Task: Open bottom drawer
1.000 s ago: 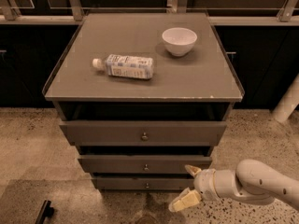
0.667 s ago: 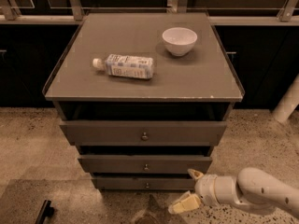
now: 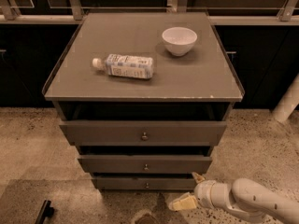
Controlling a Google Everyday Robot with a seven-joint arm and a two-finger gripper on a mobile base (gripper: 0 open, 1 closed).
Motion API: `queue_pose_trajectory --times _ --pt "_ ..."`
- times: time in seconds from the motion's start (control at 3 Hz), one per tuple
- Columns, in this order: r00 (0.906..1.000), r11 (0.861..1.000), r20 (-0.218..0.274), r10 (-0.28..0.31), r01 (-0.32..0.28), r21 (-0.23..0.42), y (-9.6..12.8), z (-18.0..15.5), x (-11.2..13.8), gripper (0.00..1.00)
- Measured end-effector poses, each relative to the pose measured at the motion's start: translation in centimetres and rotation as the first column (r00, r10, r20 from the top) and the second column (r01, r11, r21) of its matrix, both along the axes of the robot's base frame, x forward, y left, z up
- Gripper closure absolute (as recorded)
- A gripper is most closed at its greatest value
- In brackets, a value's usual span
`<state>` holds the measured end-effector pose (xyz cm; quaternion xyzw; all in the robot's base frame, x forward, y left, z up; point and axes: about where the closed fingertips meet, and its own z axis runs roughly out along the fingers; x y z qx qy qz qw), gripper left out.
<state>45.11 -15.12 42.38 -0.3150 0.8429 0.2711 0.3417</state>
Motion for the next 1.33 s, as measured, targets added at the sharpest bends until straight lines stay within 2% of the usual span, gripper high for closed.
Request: queue_pose_trajectory --times 0.33,1.33 --pt "0.9999 1.000 -0.007 -0.008 0.008 -0.018 -0.54 -2.63 1.31 0.14" --pt "0.9999 1.000 -0.008 -0.009 0.009 -0.017 -0.55 -2.77 1.41 0.84"
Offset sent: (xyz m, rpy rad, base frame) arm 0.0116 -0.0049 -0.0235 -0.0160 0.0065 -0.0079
